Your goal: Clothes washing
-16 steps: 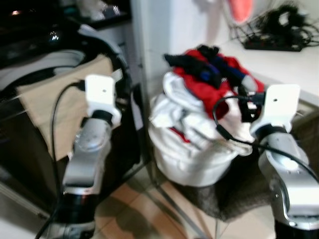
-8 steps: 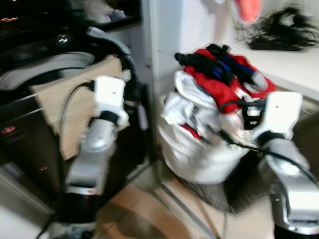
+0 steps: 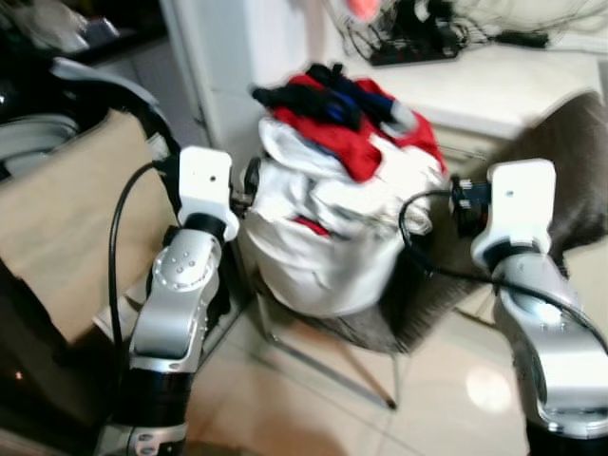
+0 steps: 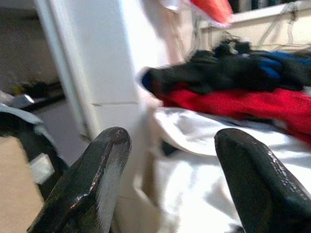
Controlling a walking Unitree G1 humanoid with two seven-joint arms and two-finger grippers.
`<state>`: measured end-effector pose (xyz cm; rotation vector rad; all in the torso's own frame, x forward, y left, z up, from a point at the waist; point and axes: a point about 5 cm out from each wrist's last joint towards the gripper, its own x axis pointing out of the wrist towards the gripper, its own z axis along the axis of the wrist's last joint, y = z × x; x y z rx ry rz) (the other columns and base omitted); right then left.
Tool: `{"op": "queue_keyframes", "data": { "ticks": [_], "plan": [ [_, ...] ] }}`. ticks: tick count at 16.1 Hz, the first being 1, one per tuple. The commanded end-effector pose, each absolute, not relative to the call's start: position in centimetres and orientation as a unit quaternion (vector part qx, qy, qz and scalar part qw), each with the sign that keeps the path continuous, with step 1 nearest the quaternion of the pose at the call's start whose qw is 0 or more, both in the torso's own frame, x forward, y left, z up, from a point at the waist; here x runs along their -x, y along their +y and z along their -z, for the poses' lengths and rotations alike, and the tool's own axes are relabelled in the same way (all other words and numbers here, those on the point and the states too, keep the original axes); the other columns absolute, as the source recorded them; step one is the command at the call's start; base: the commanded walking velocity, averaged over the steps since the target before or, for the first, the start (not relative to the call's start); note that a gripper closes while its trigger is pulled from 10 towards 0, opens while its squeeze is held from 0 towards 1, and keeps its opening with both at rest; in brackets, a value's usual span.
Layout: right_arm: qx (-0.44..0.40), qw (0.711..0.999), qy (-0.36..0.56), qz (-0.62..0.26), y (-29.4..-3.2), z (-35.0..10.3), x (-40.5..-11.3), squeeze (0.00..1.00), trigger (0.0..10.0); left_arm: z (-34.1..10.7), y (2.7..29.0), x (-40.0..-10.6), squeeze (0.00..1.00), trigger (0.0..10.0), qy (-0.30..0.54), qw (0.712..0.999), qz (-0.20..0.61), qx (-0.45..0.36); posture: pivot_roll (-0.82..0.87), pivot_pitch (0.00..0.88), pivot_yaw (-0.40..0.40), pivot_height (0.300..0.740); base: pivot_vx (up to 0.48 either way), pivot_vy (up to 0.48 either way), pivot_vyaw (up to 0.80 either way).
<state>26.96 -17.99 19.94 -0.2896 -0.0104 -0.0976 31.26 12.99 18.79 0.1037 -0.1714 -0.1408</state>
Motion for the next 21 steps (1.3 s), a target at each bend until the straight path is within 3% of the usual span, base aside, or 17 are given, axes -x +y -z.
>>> {"op": "queue_keyframes", "data": {
  "ticks": [1, 13, 18, 21],
  "plan": [
    [0.134, 0.991, 0.014, 0.015, -17.3, -19.4, -27.1, 0.0, 10.0, -19.8, 13.6, -31.1, 0.0, 10.0, -0.11, 0.991, 0.058, -0.058, -0.11, 0.0, 0.032, 0.74, 0.345, 0.0, 0.0],
    [0.107, 0.992, -0.046, -0.041, -15.8, -21.3, -27.9, 0.0, 10.0, -20.0, 14.8, -30.9, 0.0, 10.0, -0.105, 0.993, 0.023, -0.056, -0.1, 0.0, 0.031, 0.74, 0.431, 0.0, 0.73],
    [0.084, 0.995, -0.053, 0.029, -17.8, -21.8, -27.5, 0.0, 10.0, -20.1, 14.0, -30.9, 0.0, 10.0, -0.103, 0.992, 0.046, -0.048, -0.1, 0.0, 0.039, 0.74, 0.422, 0.0, 0.0],
    [0.094, 0.991, -0.096, 0.023, -17.2, -23.4, -26.5, 0.0, 10.0, -20.2, 13.9, -30.9, 0.0, 10.0, -0.107, 0.992, 0.051, -0.032, -0.11, 0.0, 0.038, 0.74, 0.121, 0.0, -0.34]
  ]
}}
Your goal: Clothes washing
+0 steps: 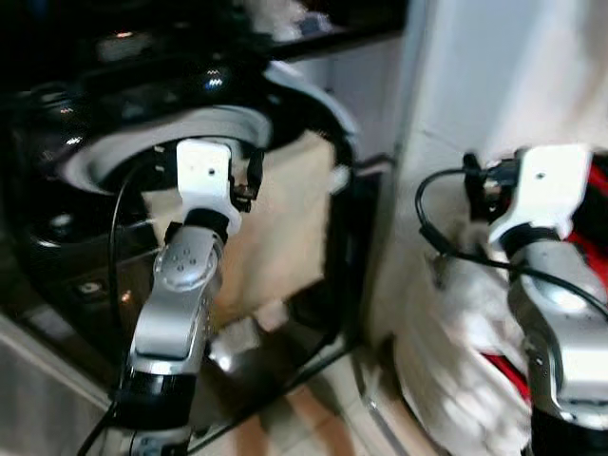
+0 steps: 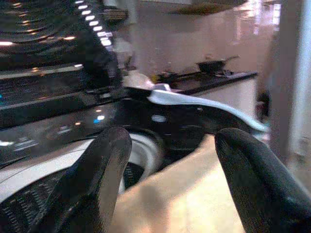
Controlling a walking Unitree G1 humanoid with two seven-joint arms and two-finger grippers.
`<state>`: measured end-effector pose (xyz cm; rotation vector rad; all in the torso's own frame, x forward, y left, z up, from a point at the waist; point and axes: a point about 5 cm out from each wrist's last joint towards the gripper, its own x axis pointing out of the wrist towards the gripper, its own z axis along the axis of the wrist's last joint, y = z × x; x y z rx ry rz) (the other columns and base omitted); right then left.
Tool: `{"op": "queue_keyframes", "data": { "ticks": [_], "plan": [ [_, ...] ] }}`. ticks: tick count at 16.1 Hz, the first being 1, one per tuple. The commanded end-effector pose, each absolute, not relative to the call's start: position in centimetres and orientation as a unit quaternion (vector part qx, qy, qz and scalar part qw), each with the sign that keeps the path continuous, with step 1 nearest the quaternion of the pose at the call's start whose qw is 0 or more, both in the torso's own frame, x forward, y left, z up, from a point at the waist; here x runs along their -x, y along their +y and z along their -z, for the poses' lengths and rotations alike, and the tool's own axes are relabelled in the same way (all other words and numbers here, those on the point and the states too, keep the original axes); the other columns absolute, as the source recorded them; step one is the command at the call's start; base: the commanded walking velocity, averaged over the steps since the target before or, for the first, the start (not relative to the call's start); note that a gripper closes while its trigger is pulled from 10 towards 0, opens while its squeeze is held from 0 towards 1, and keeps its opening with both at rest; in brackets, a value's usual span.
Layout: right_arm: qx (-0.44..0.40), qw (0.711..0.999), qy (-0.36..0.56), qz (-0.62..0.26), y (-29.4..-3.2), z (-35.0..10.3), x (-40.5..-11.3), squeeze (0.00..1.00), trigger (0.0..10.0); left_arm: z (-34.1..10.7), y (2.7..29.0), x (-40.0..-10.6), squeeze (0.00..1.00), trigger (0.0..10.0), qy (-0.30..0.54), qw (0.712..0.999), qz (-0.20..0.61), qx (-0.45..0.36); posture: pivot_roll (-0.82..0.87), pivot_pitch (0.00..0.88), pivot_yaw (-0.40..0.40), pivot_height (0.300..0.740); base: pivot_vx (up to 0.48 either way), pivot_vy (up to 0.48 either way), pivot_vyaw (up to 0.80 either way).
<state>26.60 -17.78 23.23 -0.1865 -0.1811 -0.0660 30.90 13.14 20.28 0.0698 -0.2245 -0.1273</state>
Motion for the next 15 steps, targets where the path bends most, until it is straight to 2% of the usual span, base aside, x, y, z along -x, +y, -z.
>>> {"op": "queue_keyframes", "data": {
  "ticks": [1, 4, 5, 10, 12, 15],
  "plan": [
    [0.101, 0.989, -0.104, 0.017, -16.8, -23.7, -26.2, 0.0, 10.0, -20.5, 13.9, -30.8, 0.0, 10.0, -0.118, 0.991, 0.054, -0.035, -0.11, 0.0, 0.038, 0.74, 0.0, 0.0, 0.0],
    [0.079, 0.99, -0.114, 0.011, -16.2, -24.2, -25.6, 0.0, 10.0, -20.9, 13.8, -30.9, 0.0, 10.0, -0.122, 0.99, 0.067, -0.035, -0.12, 0.0, 0.046, 0.74, 0.0, 0.0, 0.0],
    [0.07, 0.991, -0.112, 0.017, -16.3, -24.4, -25.6, 0.0, 10.0, -21.0, 13.7, -30.9, 0.0, 10.0, -0.125, 0.989, 0.074, -0.033, -0.13, 0.0, 0.047, 0.74, 0.0, 0.0, -0.73],
    [0.072, 0.993, -0.076, 0.055, -17.4, -24.4, -25.6, 0.0, 10.0, -21.0, 13.5, -31.1, 0.0, 10.0, -0.121, 0.989, 0.077, -0.039, -0.14, 0.0, 0.047, 0.74, 0.0, 0.48, -0.79],
    [0.068, 0.994, -0.071, 0.055, -17.6, -24.5, -25.7, 0.0, 10.0, -20.8, 13.5, -31.5, 0.0, 10.0, -0.108, 0.99, 0.062, -0.07, -0.14, 0.0, 0.046, 0.74, 0.0, -0.24, -0.78],
    [0.066, 0.997, -0.029, 0.032, -17.7, -24.0, -26.3, 0.0, 10.0, -20.6, 13.2, -31.7, 0.0, 10.0, -0.1, 0.991, 0.06, -0.059, -0.14, 0.0, 0.039, 0.74, 0.0, -0.48, 0.0]
  ]
}}
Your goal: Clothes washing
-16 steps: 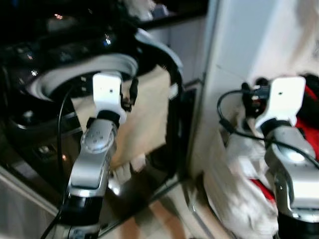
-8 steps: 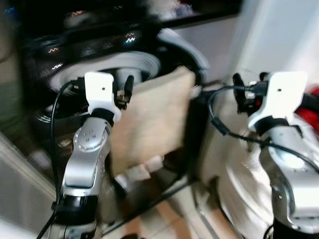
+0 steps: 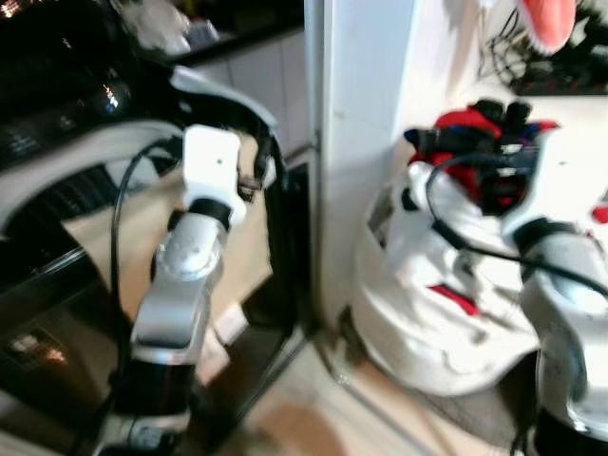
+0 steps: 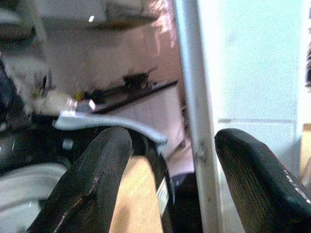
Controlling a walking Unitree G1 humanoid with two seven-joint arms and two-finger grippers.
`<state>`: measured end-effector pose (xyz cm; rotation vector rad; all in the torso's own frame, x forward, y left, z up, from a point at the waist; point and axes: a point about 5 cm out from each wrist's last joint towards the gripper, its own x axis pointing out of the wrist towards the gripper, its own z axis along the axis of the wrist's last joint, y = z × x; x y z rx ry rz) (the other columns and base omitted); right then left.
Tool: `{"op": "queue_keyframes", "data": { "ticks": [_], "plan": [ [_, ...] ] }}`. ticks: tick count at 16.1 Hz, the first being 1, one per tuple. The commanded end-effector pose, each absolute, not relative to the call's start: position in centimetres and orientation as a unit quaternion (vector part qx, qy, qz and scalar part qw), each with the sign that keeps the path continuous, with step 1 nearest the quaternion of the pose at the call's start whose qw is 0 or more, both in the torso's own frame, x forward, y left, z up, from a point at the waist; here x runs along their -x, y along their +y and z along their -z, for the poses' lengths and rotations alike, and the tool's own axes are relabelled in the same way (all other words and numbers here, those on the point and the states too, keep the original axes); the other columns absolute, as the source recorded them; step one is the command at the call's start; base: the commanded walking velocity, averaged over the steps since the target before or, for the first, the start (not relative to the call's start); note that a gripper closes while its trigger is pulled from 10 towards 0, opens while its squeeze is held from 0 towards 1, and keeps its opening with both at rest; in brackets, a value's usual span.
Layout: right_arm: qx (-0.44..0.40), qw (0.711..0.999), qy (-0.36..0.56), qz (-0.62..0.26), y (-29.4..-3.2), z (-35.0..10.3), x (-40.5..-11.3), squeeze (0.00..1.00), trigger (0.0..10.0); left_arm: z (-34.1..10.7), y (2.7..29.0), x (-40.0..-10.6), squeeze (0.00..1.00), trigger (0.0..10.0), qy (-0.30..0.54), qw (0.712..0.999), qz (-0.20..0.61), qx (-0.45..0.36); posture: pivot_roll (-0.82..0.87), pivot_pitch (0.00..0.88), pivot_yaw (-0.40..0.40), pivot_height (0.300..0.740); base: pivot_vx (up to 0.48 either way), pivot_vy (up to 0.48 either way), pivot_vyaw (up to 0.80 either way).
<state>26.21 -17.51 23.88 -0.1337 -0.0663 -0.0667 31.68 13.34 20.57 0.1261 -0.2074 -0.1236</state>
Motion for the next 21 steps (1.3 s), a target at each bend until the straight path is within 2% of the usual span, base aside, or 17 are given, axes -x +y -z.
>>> {"op": "queue_keyframes", "data": {
  "ticks": [1, 5, 9, 12, 15, 18, 21],
  "plan": [
    [0.067, 0.997, -0.023, 0.03, -17.7, -24.0, -26.4, 0.0, 10.0, -20.6, 13.3, -31.7, 0.0, 10.0, -0.1, 0.992, 0.057, -0.042, -0.14, 0.0, 0.037, 0.74, 0.0, -0.334, 0.0],
    [0.097, 0.995, -0.017, -0.024, -17.0, -23.8, -26.6, 0.0, 10.0, -20.1, 14.5, -31.5, 0.0, 10.0, -0.088, 0.995, 0.024, -0.046, -0.12, 0.0, 0.018, 0.74, 0.0, 0.0, 0.0],
    [0.079, 0.996, -0.021, -0.027, -17.0, -23.6, -27.0, 0.0, 10.0, -20.4, 15.1, -31.3, 0.0, 10.0, -0.096, 0.994, 0.015, -0.048, -0.11, 0.0, -0.001, 0.74, 0.0, 0.0, 0.0],
    [0.092, 0.995, -0.023, -0.031, -16.8, -23.5, -27.2, 0.0, 10.0, -20.7, 15.4, -31.1, 0.0, 10.0, -0.104, 0.994, 0.014, -0.041, -0.1, 0.0, -0.001, 0.74, 0.367, 0.0, 0.0],
    [0.058, 0.998, -0.039, 0.0, -17.1, -23.7, -27.1, 0.0, 10.0, -20.9, 15.1, -31.0, 0.0, 10.0, -0.109, 0.993, 0.032, -0.04, -0.1, 0.0, 0.011, 0.74, 0.389, 0.0, 0.0],
    [0.06, 0.997, -0.042, -0.002, -17.2, -23.7, -26.9, 0.0, 10.0, -21.1, 14.8, -31.1, 0.0, 10.0, -0.111, 0.992, 0.04, -0.04, -0.11, 0.0, 0.022, 0.74, 0.389, 0.0, 0.0],
    [0.064, 0.997, -0.04, -0.032, -16.6, -23.7, -26.8, 0.0, 10.0, -20.9, 15.1, -31.3, 0.0, 10.0, -0.104, 0.993, 0.028, -0.046, -0.11, 0.0, 0.026, 0.74, 0.0, 0.0, 0.0]
  ]
}}
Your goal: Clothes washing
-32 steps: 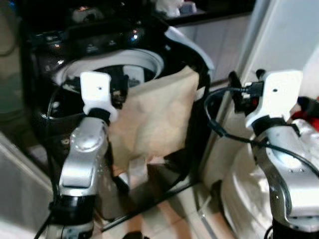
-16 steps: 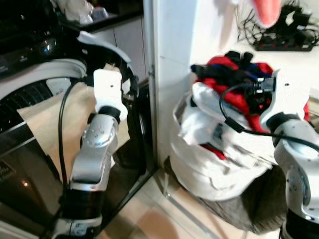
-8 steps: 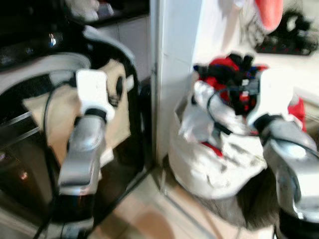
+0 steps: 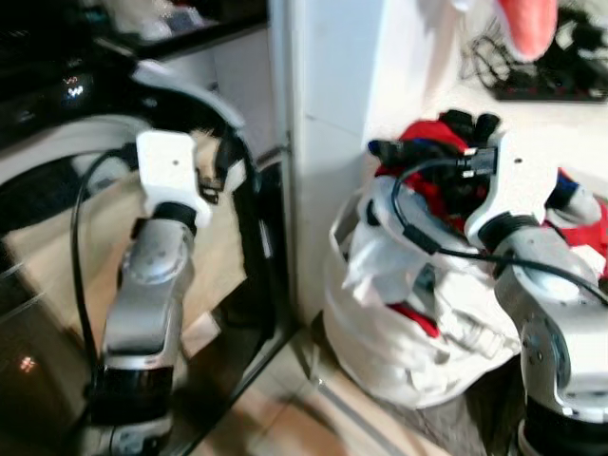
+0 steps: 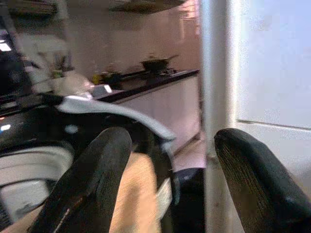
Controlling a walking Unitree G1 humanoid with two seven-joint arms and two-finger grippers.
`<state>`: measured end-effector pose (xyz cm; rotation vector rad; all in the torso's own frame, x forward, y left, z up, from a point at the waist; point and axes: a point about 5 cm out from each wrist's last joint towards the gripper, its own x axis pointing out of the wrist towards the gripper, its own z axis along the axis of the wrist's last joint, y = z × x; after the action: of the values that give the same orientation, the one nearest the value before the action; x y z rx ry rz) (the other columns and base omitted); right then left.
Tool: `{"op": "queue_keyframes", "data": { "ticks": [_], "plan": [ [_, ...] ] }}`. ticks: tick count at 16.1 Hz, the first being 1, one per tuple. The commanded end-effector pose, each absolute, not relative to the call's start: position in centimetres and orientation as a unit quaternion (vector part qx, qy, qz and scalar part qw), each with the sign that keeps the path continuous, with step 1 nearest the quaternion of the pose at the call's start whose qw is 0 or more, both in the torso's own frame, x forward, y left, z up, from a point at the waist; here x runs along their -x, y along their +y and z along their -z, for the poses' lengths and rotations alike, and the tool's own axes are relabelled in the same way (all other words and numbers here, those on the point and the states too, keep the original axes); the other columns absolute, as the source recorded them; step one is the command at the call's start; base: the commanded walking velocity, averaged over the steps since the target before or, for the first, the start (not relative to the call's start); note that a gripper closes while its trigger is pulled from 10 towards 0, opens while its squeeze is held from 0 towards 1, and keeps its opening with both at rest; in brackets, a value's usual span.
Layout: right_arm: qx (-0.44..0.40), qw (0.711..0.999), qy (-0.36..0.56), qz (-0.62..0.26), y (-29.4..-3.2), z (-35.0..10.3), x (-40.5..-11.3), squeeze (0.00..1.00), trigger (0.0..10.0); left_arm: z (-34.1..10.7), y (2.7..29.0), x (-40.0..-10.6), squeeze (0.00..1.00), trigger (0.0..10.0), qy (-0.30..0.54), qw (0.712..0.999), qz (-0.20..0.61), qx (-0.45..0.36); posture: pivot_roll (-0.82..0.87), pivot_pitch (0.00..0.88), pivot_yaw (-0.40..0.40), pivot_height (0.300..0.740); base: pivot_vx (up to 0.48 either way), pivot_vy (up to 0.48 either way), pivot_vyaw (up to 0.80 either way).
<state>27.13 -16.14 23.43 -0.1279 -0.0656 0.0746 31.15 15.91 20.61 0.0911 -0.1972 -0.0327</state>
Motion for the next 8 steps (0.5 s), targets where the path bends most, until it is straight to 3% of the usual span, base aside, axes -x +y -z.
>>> {"op": "queue_keyframes", "data": {
  "ticks": [1, 8],
  "plan": [
    [0.064, 0.997, -0.04, -0.035, -16.6, -23.7, -26.8, 0.0, 10.0, -21.0, 15.1, -31.3, 0.0, 10.0, -0.106, 0.993, 0.03, -0.048, -0.11, 0.0, 0.028, 0.74, 0.0, 0.0, 0.0],
    [0.062, 0.998, -0.022, -0.022, -17.1, -23.3, -26.8, 0.0, 10.0, -20.5, 14.9, -31.5, 0.0, 10.0, -0.086, 0.994, 0.044, -0.051, -0.12, 0.0, 0.031, 0.74, 0.0, 0.0, 0.0]
  ]
}}
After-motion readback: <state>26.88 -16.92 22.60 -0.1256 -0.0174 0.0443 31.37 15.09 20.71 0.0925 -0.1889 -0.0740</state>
